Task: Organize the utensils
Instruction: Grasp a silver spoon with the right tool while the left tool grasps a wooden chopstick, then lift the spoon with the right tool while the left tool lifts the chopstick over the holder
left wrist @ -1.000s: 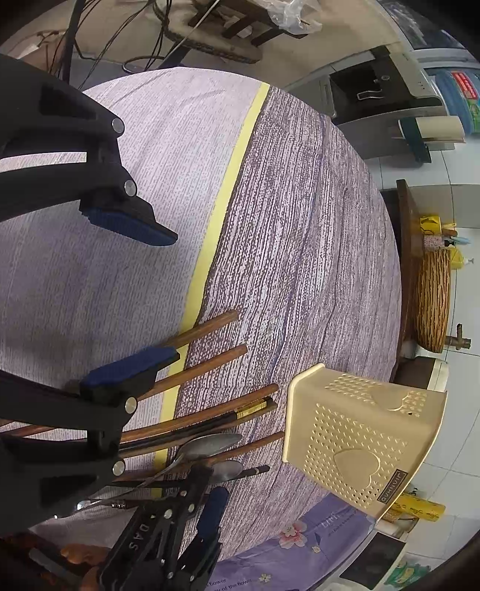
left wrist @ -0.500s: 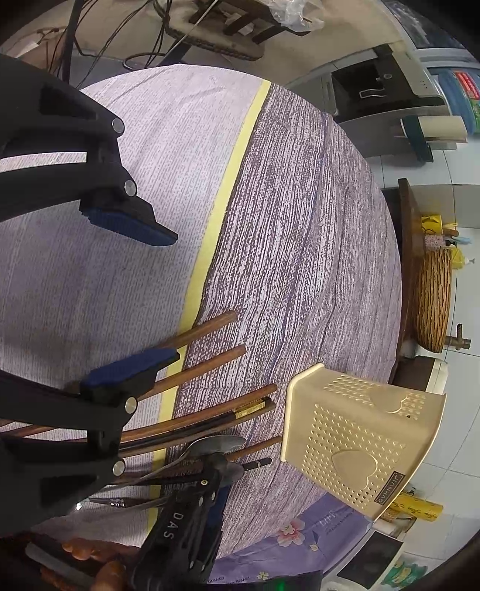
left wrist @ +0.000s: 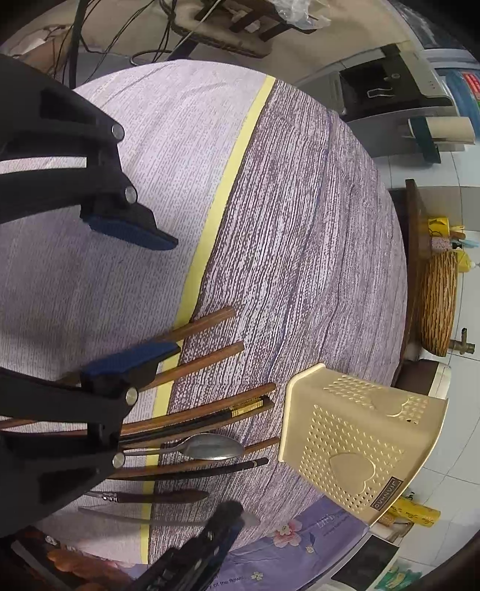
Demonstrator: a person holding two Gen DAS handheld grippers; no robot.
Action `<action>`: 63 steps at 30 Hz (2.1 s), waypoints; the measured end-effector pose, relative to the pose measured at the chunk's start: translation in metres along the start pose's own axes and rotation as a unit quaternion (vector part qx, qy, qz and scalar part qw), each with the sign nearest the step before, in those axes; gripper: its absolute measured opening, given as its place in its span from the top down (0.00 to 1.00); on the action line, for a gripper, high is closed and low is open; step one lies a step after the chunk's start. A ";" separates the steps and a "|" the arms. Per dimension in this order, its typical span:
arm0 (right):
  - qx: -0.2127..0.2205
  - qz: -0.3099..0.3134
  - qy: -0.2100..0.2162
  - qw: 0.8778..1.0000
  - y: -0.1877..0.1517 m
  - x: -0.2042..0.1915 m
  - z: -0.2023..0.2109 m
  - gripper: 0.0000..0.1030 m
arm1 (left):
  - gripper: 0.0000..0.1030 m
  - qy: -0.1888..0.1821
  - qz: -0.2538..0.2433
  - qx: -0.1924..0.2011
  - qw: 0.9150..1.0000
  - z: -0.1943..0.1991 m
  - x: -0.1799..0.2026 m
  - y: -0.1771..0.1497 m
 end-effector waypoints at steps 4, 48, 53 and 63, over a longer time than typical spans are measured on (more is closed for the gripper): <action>0.029 0.000 -0.002 1.000 0.002 -0.001 0.024 0.65 | 0.66 0.002 -0.004 -0.010 1.000 -0.005 0.011 0.005; 0.083 0.015 0.019 0.996 -0.007 -0.012 0.058 0.65 | 0.91 0.030 0.021 0.028 0.999 0.002 0.018 0.034; 0.092 0.006 0.039 0.995 0.000 -0.006 0.067 0.65 | 0.92 0.003 0.027 0.075 0.997 0.036 0.011 0.054; 0.112 -0.006 0.066 0.991 0.023 0.001 0.091 0.86 | 0.92 -0.028 0.031 0.153 0.987 0.097 0.000 0.091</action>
Point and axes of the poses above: each gripper's, at about its wrist camera, not at the fingertips, and z roughly against the way its jaws point, x to its right, y to its top, the point moved 7 cm from there along -z, roughly the way its jaws point, and after that the axes turned 9 degrees about y, right-handed, at the moved point
